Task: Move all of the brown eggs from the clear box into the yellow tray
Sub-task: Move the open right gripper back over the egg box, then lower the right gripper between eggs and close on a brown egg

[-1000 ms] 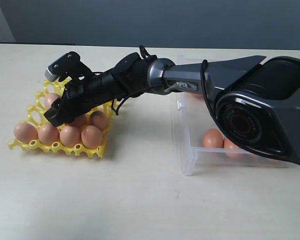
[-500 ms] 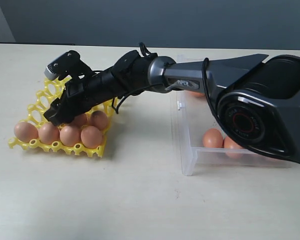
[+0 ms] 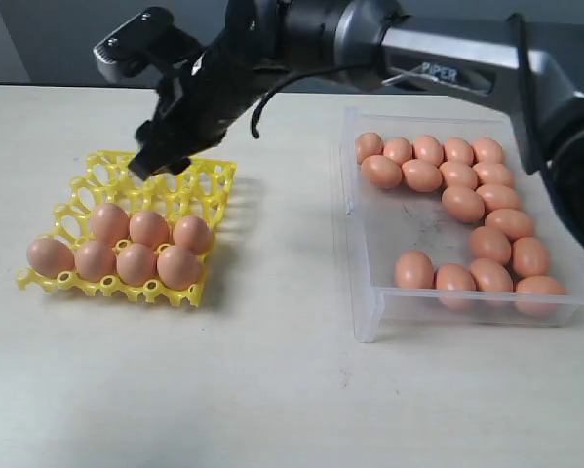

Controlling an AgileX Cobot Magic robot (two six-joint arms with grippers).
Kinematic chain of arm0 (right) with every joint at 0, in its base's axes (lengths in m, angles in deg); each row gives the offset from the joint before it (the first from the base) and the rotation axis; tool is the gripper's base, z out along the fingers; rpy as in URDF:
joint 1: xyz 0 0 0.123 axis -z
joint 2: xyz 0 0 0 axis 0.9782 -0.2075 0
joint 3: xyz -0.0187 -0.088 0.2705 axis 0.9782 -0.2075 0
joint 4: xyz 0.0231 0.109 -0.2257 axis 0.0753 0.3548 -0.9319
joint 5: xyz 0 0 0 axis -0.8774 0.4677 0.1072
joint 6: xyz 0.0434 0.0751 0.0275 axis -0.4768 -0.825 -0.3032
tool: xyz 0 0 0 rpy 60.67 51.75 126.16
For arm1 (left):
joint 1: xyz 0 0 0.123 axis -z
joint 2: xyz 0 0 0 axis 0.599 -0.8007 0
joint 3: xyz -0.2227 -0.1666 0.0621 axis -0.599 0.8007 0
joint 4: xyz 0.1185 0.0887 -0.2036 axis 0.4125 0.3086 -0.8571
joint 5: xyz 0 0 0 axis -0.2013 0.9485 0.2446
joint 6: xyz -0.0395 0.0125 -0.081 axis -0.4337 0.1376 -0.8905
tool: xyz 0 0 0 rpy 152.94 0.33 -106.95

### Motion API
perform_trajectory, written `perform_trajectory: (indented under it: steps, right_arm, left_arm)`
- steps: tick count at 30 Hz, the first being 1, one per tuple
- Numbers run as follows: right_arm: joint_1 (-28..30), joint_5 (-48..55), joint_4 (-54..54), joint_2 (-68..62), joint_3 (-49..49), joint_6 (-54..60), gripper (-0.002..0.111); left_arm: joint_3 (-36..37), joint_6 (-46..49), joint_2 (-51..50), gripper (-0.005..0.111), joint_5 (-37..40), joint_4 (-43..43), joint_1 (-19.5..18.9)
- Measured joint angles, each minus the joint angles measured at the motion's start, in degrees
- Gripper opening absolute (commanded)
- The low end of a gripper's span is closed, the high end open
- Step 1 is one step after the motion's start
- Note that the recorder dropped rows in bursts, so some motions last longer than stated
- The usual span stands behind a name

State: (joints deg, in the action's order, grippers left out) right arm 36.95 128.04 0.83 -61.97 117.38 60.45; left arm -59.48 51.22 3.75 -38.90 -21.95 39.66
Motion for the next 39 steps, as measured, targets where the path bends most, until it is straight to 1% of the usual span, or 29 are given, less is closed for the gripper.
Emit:
perform_trajectory:
  steps: [1, 2, 3, 4, 6, 7, 8, 9, 11, 14, 16, 18, 29, 39]
  right_arm:
    - [1.1, 4.9, -7.2, 1.2, 0.0, -7.0, 0.049]
    - [2.1, 8.5, -12.6, 2.1, 0.0, -10.7, 0.048]
    - [3.9, 12.3, -17.1, 3.0, 0.0, -14.3, 0.047]
    - [5.2, 13.8, -18.9, 3.6, -0.3, -16.2, 0.047]
    - [8.0, 15.0, -20.7, 5.0, -1.6, -19.0, 0.047]
    - [10.9, 15.6, -21.6, 6.9, -3.8, -20.8, 0.047]
    - [12.1, 15.9, -21.8, 7.7, -4.8, -21.3, 0.047]
    - [14.7, 16.0, -22.1, 9.6, -7.5, -21.9, 0.047]
    - [18.1, 17.0, -22.2, 11.4, -11.1, -22.8, 0.047]
    - [21.7, 20.9, -24.0, 11.8, -14.6, -24.0, 0.047]
    - [22.5, 21.6, -27.6, 11.3, -15.6, -26.1, 0.047]
    - [23.0, 21.9, -34.5, 10.5, -17.2, -29.7, 0.047]
    - [23.1, 19.2, -36.4, 2.8, -17.6, -30.7, 0.047]
    - [25.5, 16.4, -36.9, 0.0, -17.6, -30.8, 0.047]
  left_arm:
    - [0.0, 0.0, 0.0, 0.012, 0.0, 0.0, 0.0]
    - [0.0, 0.0, 0.0, 0.012, 0.0, 0.0, 0.0]
    - [0.0, 0.0, 0.0, 0.012, 0.0, 0.0, 0.0]
    - [0.0, 0.0, 0.0, 0.012, 0.0, 0.0, 0.0]
    - [0.0, 0.0, 0.0, 0.012, 0.0, 0.0, 0.0]
    - [0.0, 0.0, 0.0, 0.012, 0.0, 0.0, 0.0]
    - [0.0, 0.0, 0.0, 0.012, 0.0, 0.0, 0.0]
    - [0.0, 0.0, 0.0, 0.012, 0.0, 0.0, 0.0]
    - [0.0, 0.0, 0.0, 0.012, 0.0, 0.0, 0.0]
    - [0.0, 0.0, 0.0, 0.012, 0.0, 0.0, 0.0]
    - [0.0, 0.0, 0.0, 0.012, 0.0, 0.0, 0.0]
    - [0.0, 0.0, 0.0, 0.012, 0.0, 0.0, 0.0]
    - [0.0, 0.0, 0.0, 0.012, 0.0, 0.0, 0.0]
    - [0.0, 0.0, 0.0, 0.012, 0.0, 0.0, 0.0]
